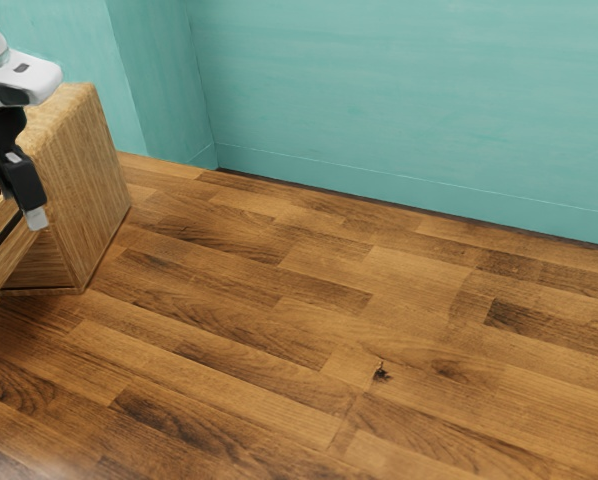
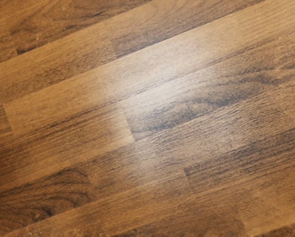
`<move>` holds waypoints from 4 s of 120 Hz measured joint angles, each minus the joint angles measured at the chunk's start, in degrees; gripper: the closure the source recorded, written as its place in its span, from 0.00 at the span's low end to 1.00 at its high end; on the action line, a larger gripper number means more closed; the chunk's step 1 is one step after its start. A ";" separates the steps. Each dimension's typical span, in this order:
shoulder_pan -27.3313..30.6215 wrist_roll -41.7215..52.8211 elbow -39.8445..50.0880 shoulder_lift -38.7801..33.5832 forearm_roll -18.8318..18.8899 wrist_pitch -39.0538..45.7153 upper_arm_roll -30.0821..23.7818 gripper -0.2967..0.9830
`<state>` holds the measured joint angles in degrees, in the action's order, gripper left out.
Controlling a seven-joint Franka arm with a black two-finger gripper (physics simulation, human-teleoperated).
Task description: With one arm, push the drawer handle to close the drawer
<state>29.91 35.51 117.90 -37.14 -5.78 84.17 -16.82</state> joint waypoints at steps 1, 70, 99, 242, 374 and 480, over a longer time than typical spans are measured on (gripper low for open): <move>0.21 0.05 0.43 -0.22 -0.14 0.05 0.40 0.25; 16.73 1.03 9.89 2.13 -0.87 11.21 5.24 0.80; 24.11 2.88 10.07 4.54 -0.26 15.10 5.21 0.83; 38.54 10.27 16.48 7.01 1.80 23.36 5.74 0.85; 38.73 9.16 5.95 21.92 1.69 31.87 3.64 0.83; 38.41 8.61 -5.29 32.32 1.71 32.53 1.81 0.85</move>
<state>68.32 44.12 112.61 -4.81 -4.08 116.70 -15.01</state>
